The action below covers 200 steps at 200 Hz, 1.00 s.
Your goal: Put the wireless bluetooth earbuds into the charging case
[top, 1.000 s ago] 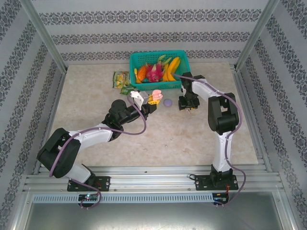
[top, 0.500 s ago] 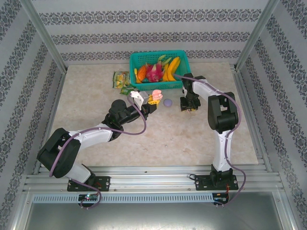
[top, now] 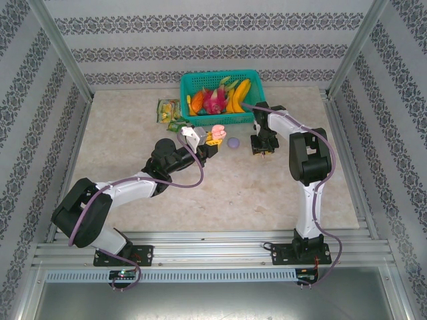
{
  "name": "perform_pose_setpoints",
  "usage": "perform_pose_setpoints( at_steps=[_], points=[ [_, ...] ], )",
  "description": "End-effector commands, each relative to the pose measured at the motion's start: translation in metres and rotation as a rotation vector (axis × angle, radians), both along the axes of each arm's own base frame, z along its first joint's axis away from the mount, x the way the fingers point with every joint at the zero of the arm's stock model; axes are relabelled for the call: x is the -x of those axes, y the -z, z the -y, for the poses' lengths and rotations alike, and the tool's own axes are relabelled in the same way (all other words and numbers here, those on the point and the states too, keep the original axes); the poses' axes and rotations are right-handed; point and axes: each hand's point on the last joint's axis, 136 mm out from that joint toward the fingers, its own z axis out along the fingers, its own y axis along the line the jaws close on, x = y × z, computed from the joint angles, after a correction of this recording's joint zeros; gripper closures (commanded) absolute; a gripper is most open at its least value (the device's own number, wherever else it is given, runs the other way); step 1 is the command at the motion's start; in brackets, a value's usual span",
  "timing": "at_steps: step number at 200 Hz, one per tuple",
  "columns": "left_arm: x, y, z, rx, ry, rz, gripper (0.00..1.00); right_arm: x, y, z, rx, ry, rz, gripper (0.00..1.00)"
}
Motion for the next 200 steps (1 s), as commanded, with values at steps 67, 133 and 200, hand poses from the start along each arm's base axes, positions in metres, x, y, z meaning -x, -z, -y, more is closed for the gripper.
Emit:
perform_pose_setpoints(
  at_steps=[67,133,200],
  points=[
    [-0.001,-0.012,-0.002,0.018,0.006,0.025,1.00,0.006,0.006,0.000,-0.009,-0.018,-0.032,0.74],
    [0.000,-0.012,-0.003,0.018,0.006,0.025,1.00,0.015,-0.006,-0.014,-0.033,-0.026,0.008,0.79],
    [0.002,-0.006,-0.006,0.005,-0.001,0.021,1.00,0.035,-0.022,-0.036,-0.106,-0.001,0.093,0.79]
  ],
)
